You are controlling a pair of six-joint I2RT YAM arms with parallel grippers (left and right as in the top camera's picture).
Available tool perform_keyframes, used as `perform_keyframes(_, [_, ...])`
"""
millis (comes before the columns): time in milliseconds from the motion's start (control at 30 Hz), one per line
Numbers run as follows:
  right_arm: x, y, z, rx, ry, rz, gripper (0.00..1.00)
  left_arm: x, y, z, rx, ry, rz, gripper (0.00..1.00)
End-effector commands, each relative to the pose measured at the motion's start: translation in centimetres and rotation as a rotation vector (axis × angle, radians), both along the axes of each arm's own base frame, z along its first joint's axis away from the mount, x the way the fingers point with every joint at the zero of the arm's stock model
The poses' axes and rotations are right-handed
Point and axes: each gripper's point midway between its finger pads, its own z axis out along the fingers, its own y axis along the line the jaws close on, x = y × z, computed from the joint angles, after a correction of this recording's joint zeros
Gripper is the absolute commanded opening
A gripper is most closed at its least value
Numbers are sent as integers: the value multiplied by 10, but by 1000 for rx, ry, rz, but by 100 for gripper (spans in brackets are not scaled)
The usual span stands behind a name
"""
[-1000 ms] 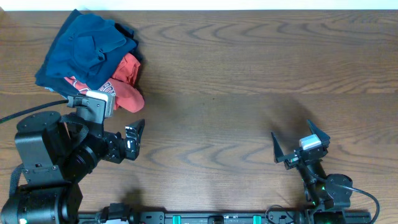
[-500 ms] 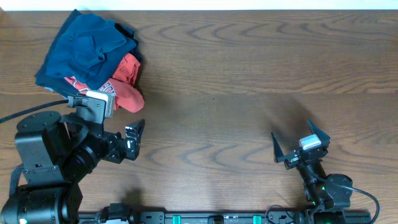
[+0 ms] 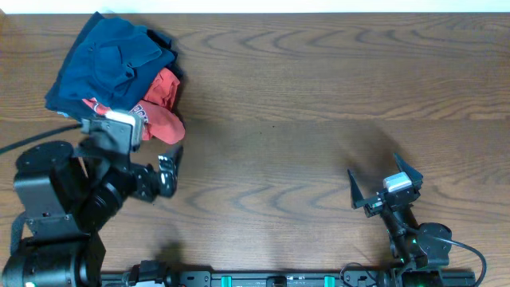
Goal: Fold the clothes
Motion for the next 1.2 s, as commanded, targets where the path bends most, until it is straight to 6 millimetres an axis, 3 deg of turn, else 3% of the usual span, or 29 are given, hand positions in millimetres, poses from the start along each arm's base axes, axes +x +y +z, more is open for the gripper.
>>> perform_keyframes(0, [0,-1,0,0,-1,-2,99,5,-4,8,23,-122,-24,98])
perform_keyframes(67, [0,-1,0,0,-1,-2,99,11,-5,14,28,-251,-29,98])
perform_keyframes(167, [0,-1,0,0,-1,-2,99,15,0,8,-19,-357,30,98])
perform_keyframes(333, [0,-1,0,0,-1,-2,99,12,14,-26,-102,-468,151,98])
perform_keyframes(667, [0,-1,0,0,-1,-2,99,-4,22,-82,-124,-682,192,98])
perform_keyframes(867, [0,-1,0,0,-1,-2,99,6,22,-116,-130,-683,194,98])
perform_keyframes(1033, [0,-1,0,0,-1,-2,99,13,22,-160,-122,-557,200,98])
perform_keyframes(1167, [0,-1,0,0,-1,-2,99,13,22,-178,-116,-481,205,98])
